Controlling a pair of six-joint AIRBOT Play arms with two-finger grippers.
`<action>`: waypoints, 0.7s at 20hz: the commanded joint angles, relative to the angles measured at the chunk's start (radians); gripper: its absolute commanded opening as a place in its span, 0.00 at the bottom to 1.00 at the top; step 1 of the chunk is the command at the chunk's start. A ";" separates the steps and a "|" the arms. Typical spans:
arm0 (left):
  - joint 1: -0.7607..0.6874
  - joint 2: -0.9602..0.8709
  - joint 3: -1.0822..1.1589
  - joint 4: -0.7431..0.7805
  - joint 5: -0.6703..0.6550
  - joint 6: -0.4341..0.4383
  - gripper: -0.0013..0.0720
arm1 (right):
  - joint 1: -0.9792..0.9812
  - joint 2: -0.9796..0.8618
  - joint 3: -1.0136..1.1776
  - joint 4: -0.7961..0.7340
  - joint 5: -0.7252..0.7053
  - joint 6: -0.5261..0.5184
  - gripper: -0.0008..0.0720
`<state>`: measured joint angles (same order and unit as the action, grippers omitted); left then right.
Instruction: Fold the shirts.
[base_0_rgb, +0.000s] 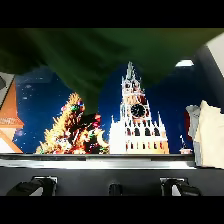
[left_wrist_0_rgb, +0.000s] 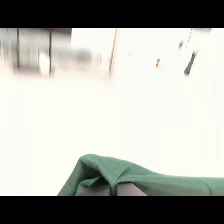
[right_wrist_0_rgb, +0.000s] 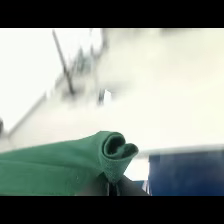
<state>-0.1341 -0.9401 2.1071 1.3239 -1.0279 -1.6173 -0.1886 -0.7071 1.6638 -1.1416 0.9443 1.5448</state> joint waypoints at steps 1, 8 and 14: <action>0.008 0.107 -0.010 0.013 0.084 -0.037 0.05 | 0.000 0.135 0.003 -0.127 -0.009 0.159 0.07; 0.008 0.046 -0.150 0.190 0.019 -0.033 0.06 | 0.000 -0.003 0.003 -0.124 0.237 0.190 0.07; 0.010 -0.263 -0.444 0.229 0.096 0.024 0.06 | 0.000 -0.469 -0.040 -0.122 0.383 0.138 0.07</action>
<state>-0.1265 -1.0664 1.7725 1.5192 -0.9779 -1.6142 -0.1879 -0.9733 1.6417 -1.2549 1.2823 1.7077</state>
